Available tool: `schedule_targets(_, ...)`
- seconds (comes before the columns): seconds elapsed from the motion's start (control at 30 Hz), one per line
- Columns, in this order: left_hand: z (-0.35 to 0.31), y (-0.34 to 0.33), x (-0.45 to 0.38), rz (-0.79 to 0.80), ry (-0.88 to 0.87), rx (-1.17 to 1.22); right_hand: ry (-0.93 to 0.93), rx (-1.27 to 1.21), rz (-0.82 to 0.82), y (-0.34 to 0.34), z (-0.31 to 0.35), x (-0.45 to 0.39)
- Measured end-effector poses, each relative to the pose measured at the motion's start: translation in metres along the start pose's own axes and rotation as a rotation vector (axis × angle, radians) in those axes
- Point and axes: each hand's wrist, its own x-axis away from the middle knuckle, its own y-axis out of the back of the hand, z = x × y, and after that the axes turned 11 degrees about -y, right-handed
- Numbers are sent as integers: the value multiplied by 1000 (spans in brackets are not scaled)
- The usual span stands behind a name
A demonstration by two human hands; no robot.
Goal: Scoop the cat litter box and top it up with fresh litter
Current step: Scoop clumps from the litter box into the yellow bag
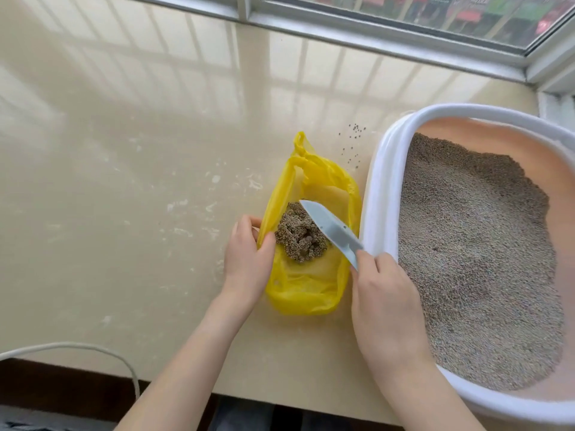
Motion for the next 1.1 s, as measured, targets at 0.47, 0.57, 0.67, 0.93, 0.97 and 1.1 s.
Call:
schedule_targets(0.47, -65, -9, 1, -159, -276, 54, -567, -1274, 356, 48, -27, -3)
schedule_targets(0.57, -99, -25, 8, -83, -388, 103, -769, -1629, 474, 74, -58, -5)
schedule_targets(0.67, -127, -48, 12, -29, -540, 70, -839, -1449, 370, 86, -105, -4)
schedule_targets(0.93, -143, -102, 7, 82, -708, -43, -477, -164, 0, 55, -201, -53)
schedule_targets(0.97, -141, -108, 8, 77, -700, -59, -420, -107, 9, 48, -201, -69)
schedule_targets(1.1, -134, -121, 15, 70, -737, -145, -243, 27, 74, 20, -188, -130)
